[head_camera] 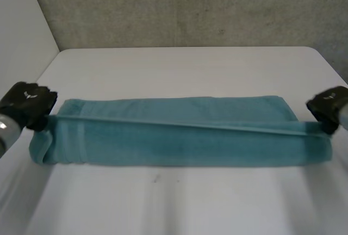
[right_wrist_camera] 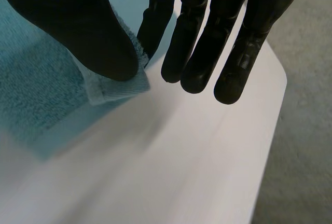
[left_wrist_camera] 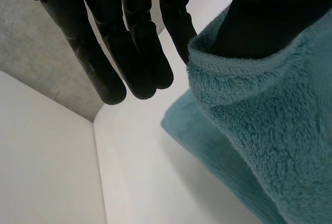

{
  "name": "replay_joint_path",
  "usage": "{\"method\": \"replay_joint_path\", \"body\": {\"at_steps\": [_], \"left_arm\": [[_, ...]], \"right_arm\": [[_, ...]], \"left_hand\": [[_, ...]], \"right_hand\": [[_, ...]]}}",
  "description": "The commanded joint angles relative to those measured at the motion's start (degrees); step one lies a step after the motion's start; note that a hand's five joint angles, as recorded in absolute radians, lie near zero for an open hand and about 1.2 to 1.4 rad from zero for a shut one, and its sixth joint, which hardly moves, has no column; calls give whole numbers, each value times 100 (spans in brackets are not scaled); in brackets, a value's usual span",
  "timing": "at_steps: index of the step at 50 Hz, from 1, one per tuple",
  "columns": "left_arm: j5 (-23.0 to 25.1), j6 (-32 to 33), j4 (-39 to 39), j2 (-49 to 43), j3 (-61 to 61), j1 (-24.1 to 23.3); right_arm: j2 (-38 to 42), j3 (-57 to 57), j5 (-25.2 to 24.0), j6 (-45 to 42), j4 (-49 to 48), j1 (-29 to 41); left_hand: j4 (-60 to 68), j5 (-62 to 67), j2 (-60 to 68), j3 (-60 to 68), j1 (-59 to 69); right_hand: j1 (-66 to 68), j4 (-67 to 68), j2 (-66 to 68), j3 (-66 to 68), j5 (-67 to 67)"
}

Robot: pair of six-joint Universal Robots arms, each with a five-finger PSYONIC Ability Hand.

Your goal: Fold the laundry

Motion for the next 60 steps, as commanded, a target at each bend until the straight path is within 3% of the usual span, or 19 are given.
{"method": "replay_joint_path", "body": {"at_steps": [1, 16, 17, 18, 19, 20, 22, 25, 29, 39, 43, 47, 51, 53, 54, 55, 56, 57, 60], "left_arm": [[-851, -58, 526, -1536, 1373, -531], [-1028, 21, 1027, -3128, 3035, -882], [-1019, 30, 1079, -3146, 3035, -891], [-1019, 30, 1141, -3172, 3027, -918], [-1019, 39, 1281, -3190, 3001, -961], [-1028, 56, 1360, -3199, 2983, -997], [-1028, 109, 1501, -3181, 2930, -1076], [-1028, 328, 1747, -3137, 2790, -1181], [-1046, 575, 1924, -2909, 2675, -1190], [-1011, 496, 1889, -1855, 2016, -1076], [-616, 285, 1836, -1696, 1893, -927], [-19, 267, 1521, -1740, 1936, -804], [237, 311, 1160, -1792, 2042, -646], [229, 347, 1106, -1872, 2139, -619], [220, 381, 1106, -1915, 2191, -610], [185, 486, 1115, -2011, 2296, -593], [159, 548, 1115, -2047, 2332, -584], [115, 679, 1133, -2082, 2350, -540], [132, 838, 1194, -2100, 2341, -444]], "right_arm": [[1273, -1358, 567, 371, -260, 523], [2785, -3213, 963, 406, -1271, 883], [2820, -3266, 972, 407, -1280, 892], [2864, -3319, 998, 398, -1306, 910], [2882, -3345, 1025, 398, -1315, 927], [2891, -3372, 1060, 406, -1315, 945], [2865, -3389, 1165, 433, -1411, 971], [2847, -3363, 1218, 477, -1543, 997], [2681, -3232, 1227, 582, -1684, 1015], [960, -2108, 1052, 1689, -1711, 989], [510, -1554, 894, 1734, -1728, 971], [308, -1194, 709, 1742, -1728, 971], [228, -868, 603, 1725, -1711, 971], [219, -788, 594, 1725, -1711, 971], [219, -762, 594, 1725, -1711, 971], [219, -709, 612, 1725, -1711, 971], [219, -683, 603, 1725, -1711, 971], [228, -639, 612, 1707, -1711, 971], [228, -577, 629, 1690, -1728, 971]], "left_hand": [[1152, 1509, 1121, 1160, 1430], [1152, 1509, 1121, 1160, 1430], [1152, 1509, 1121, 1160, 1430], [455, 811, 423, 463, 732], [-2699, -2343, -2731, -2691, -2422], [-4147, -3790, -4178, -4138, -3869], [-5419, -5063, -5451, -5411, -5142], [-5574, -5218, -5606, -5566, -5297], [-5574, -5218, -5606, -5566, -5297], [-5591, -5235, -5623, -5583, -5314], [-5323, -4967, -5355, -5315, -5046], [-2138, -1782, -2170, -2130, -1861], [640, 996, 608, 648, 917], [667, 1023, 635, 675, 944], [367, 723, 335, 375, 644], [-1235, -879, -1266, -1227, -957], [-2983, -2626, -3014, -2975, -2705], [-5848, -5492, -5879, -5840, -5570], [-5658, -5301, -5689, -5649, -5380]], "right_hand": [[2532, 1163, 1224, 1190, 1317], [2521, 1152, 1214, 1179, 1306], [989, -380, -318, -353, -226], [-2041, -3410, -3348, -3383, -3255], [-3153, -4523, -4461, -4496, -4368], [-4214, -5583, -5521, -5556, -5428], [-4468, -5837, -5776, -5810, -5683], [-4468, -5837, -5776, -5810, -5683], [-4468, -5837, -5776, -5810, -5683], [-4468, -5837, -5776, -5810, -5683], [-4468, -5837, -5776, -5810, -5683], [-4468, -5837, -5776, -5810, -5683], [-4468, -5837, -5776, -5810, -5683], [-4468, -5837, -5776, -5810, -5683], [-4468, -5837, -5776, -5810, -5683], [-4468, -5837, -5776, -5810, -5683], [-4468, -5837, -5776, -5810, -5683], [-4468, -5837, -5776, -5810, -5683], [-4468, -5837, -5776, -5810, -5683]]}}
